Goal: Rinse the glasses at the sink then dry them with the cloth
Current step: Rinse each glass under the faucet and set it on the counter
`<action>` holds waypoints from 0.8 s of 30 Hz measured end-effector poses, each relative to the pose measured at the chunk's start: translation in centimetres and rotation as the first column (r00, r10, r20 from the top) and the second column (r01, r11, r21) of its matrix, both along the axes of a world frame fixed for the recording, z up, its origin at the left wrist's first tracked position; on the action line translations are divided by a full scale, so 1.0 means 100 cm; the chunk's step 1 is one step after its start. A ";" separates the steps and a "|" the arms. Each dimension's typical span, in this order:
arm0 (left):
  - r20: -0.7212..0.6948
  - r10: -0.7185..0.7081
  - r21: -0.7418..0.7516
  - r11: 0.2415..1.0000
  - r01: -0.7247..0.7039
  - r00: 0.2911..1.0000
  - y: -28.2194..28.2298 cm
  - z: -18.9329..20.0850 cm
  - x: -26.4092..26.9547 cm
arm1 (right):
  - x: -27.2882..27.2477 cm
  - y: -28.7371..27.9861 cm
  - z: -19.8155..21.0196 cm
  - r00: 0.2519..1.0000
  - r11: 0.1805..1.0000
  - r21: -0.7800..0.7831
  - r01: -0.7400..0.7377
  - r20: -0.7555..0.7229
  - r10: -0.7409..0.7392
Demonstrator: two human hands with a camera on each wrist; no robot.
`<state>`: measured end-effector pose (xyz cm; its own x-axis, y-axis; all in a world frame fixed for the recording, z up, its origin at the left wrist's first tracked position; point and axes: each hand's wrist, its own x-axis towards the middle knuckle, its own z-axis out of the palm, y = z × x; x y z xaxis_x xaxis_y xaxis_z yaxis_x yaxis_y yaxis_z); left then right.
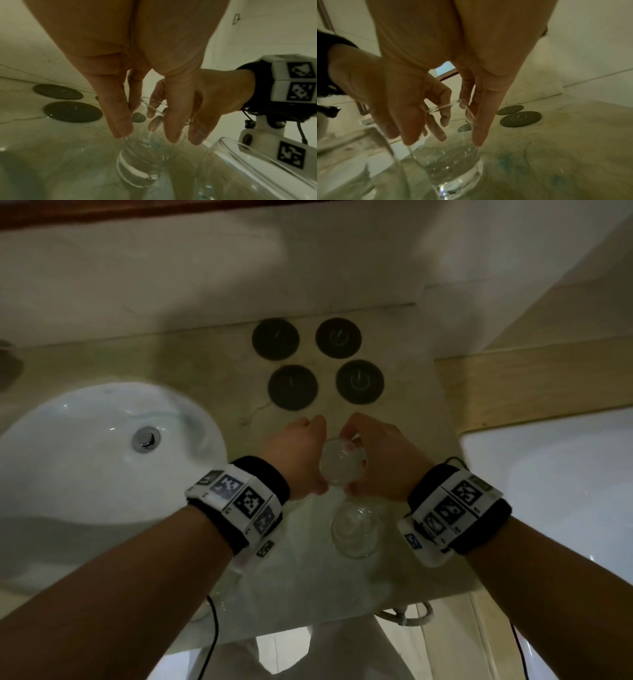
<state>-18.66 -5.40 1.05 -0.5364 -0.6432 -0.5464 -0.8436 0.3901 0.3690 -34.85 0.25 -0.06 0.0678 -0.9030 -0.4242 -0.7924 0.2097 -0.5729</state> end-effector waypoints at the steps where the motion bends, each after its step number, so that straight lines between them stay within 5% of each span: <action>1: 0.016 -0.006 0.000 1.000 0.006 1.000 0.000 -0.001 -0.001 | 0.000 -0.001 0.000 1.000 1.000 0.006 -0.011 -0.005 0.011; 10: -0.001 0.032 0.058 0.998 -0.032 0.999 -0.002 0.001 0.002 | 0.009 -0.011 0.012 0.989 0.993 0.092 -0.073 -0.120 0.084; 16: -0.200 0.125 0.072 0.991 -0.113 0.972 -0.008 0.015 0.033 | 0.033 -0.025 0.043 0.978 0.991 0.051 -0.127 -0.160 0.134; 20: -0.379 0.263 0.066 0.964 -0.257 0.887 -0.020 0.032 0.085 | 0.083 -0.045 0.067 0.976 0.982 -0.084 -0.168 -0.152 0.154; 24: -0.530 0.430 0.134 0.894 -0.428 0.731 -0.032 0.044 0.161 | 0.154 -0.069 0.082 0.983 0.972 -0.164 -0.168 -0.107 0.152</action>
<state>-2.54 -8.64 5.50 -0.4070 -0.8758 -0.2595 -0.5877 0.0336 0.8084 -19.46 -6.68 8.17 0.1845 -0.9436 -0.2750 -0.8593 -0.0191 -0.5111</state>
